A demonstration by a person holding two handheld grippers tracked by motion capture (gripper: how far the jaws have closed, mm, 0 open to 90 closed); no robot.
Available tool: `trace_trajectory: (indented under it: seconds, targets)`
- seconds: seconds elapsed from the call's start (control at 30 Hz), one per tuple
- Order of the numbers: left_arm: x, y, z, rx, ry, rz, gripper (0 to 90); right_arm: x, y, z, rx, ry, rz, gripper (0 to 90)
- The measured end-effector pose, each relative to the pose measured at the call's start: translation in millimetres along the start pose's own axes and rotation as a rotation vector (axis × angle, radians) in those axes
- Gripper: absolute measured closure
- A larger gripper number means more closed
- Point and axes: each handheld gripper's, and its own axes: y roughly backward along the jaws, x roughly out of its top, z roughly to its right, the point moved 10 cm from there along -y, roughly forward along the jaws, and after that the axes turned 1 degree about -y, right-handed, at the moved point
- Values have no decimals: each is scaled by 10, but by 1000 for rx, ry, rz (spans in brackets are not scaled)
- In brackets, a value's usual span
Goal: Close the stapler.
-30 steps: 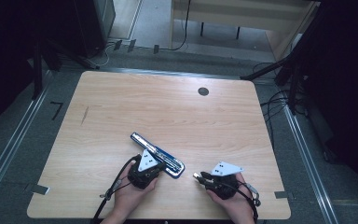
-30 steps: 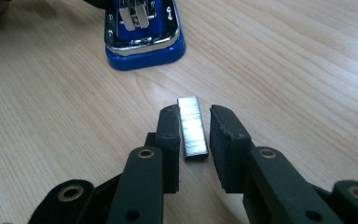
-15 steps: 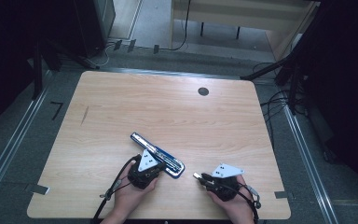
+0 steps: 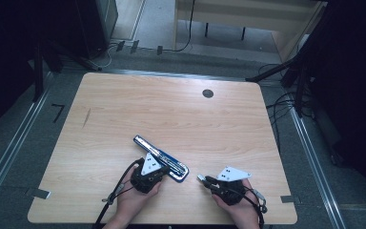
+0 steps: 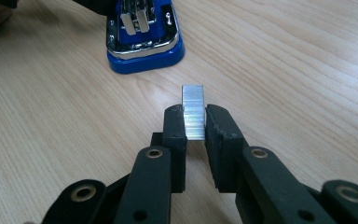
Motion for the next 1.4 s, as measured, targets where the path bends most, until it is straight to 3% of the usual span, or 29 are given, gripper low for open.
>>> trace_trajectory:
  seconds: [0.5, 1.4]
  targets:
    - [0, 0, 1, 0, 0, 0, 900, 163, 52, 0, -18, -2, 7, 800]
    - [0, 0, 1, 0, 3, 0, 900, 568, 24, -113, -4, 45, 39, 800]
